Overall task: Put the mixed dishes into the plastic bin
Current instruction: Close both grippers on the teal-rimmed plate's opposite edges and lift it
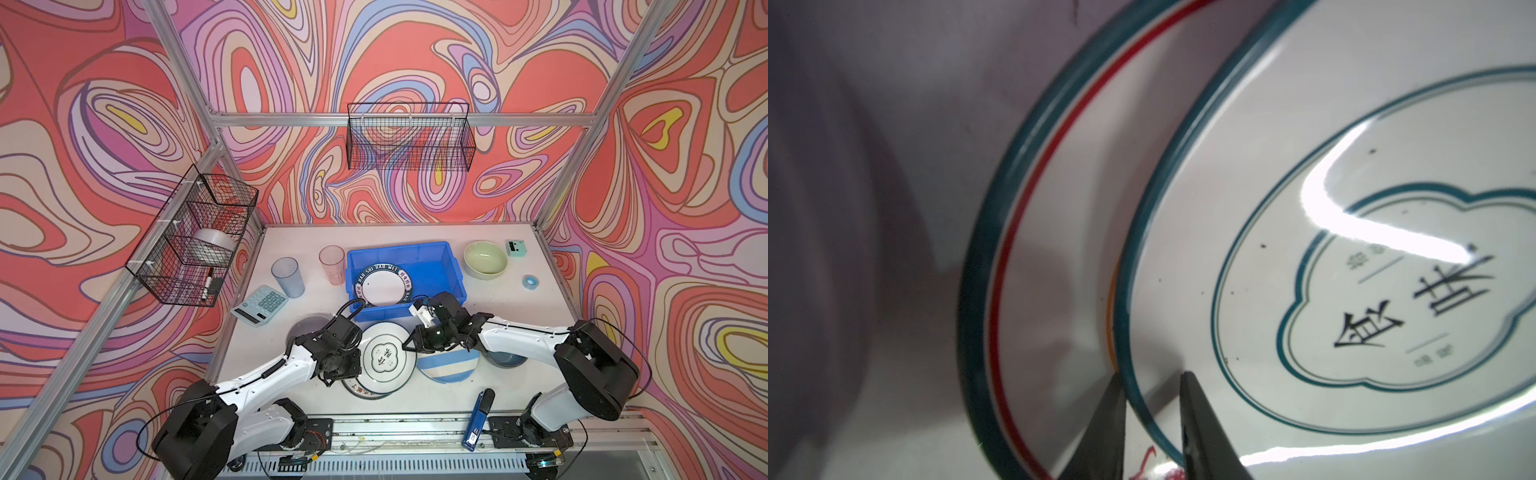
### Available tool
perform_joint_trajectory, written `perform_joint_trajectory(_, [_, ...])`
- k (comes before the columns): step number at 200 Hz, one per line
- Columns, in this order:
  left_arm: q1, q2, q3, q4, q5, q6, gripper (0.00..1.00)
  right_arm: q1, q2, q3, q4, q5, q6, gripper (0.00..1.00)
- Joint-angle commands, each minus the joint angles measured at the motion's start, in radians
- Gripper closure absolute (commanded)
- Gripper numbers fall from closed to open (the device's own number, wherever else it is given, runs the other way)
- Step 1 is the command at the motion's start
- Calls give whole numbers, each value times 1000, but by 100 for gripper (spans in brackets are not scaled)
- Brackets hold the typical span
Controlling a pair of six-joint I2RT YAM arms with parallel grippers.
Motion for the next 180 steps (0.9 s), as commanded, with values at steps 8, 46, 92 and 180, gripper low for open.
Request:
perform_joint_trajectory(8, [-9,-10,42,77,43,21,70,8,-36,18,-3,-7,6,90])
perform_joint_trajectory(46, [-9,-50,68,6,16,34,68,8,-51,15,-30,4,8,99])
perform_joint_trajectory(92, [-9,-137,173,-174,-51,51,54,7,-109,-5,-60,28,18,100])
perform_joint_trajectory(180, [12,-96,426,-389,-177,92,49,-11,-186,95,-222,64,-45,100])
